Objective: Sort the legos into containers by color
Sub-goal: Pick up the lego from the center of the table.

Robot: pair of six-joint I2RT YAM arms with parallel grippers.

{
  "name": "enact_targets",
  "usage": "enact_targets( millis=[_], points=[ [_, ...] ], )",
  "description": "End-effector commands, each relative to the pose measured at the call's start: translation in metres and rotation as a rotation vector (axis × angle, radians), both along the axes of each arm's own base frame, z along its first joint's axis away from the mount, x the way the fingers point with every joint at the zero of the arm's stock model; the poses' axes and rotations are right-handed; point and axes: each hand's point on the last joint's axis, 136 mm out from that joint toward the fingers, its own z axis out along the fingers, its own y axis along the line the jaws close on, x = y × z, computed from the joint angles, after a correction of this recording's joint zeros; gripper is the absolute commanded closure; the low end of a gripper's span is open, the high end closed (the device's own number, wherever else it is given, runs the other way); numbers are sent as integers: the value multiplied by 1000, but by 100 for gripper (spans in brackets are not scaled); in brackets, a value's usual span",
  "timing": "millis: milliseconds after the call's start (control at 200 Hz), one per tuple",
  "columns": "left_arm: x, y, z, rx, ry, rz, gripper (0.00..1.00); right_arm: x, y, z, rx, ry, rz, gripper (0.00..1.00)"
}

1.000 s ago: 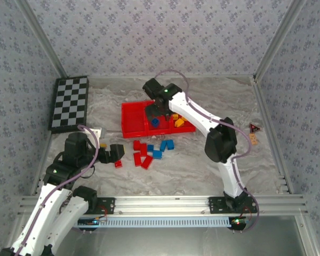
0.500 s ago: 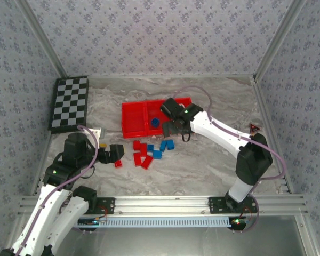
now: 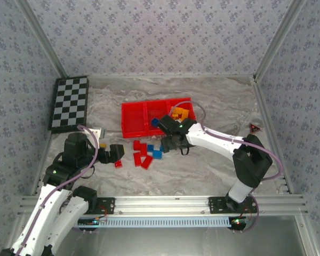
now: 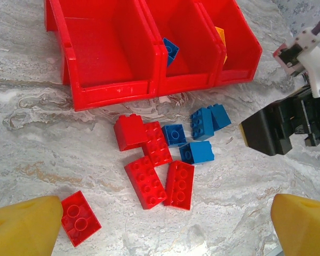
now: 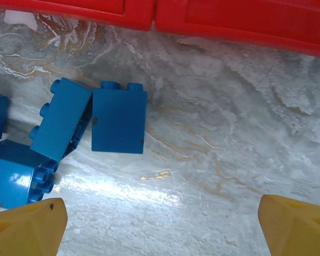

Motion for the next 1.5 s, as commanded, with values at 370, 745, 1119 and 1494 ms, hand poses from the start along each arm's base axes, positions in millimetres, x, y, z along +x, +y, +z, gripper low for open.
enact_targets(
  millis=[370, 745, 1119, 1494],
  points=[
    [1, -1, 1, 6, -19, -11, 0, -2, 11, -45, -18, 108, -27, 7],
    [1, -1, 3, 7, -29, -9, 0, 19, 2, -48, -9, 92, -85, 15],
    [1, -1, 2, 7, -27, -9, 0, 29, 2, -48, 17, 85, -142, 23],
    [1, -1, 2, 7, -24, -9, 0, 39, 10, -49, 12, 86, -126, 41]
  ],
)
